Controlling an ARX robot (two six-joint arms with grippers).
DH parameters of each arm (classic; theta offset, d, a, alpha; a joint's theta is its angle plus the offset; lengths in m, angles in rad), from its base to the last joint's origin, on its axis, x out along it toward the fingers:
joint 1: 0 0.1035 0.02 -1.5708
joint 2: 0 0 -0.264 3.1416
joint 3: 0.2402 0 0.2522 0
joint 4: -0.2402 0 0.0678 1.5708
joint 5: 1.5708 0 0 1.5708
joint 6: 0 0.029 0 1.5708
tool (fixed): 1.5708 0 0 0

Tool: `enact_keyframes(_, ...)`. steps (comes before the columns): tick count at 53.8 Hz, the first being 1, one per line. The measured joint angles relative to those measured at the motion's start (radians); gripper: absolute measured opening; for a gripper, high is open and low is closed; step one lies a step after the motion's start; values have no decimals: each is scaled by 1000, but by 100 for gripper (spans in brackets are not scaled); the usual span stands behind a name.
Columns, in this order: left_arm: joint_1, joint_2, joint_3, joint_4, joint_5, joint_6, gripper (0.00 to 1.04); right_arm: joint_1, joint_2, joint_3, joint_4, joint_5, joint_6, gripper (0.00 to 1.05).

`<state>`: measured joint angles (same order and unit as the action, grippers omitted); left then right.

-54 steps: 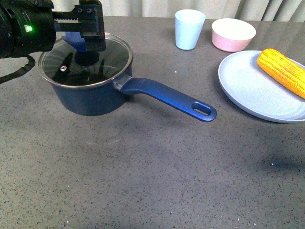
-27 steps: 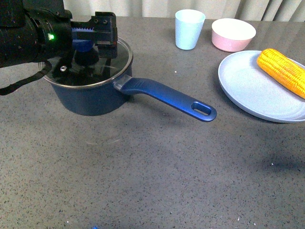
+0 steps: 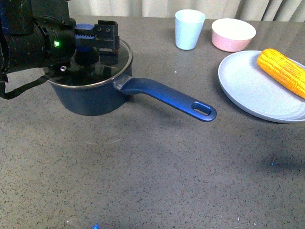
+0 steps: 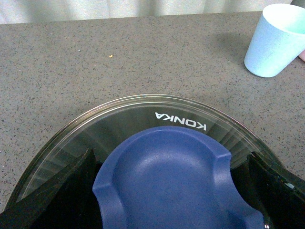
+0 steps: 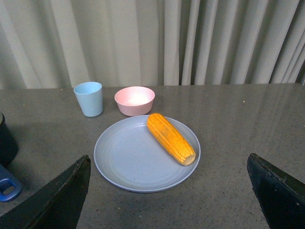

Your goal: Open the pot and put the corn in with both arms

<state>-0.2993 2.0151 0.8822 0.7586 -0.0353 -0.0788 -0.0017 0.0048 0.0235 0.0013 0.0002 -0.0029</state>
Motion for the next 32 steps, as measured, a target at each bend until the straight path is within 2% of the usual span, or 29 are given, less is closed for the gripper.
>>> enact_keyframes(2,0,0,0,0,-8,3,92,0,0,0,0,0,0,96)
enact_keyframes(8,0,0,0,-1,-18,4,69,0,0,0,0,0,0,96)
enact_keyframes(12,-2,0,0,-1,-19,8,59,0,0,0,0,0,0,96)
enact_keyframes(32,3,-26,-16,-2,-8,29,56,0,0,0,0,0,0,96)
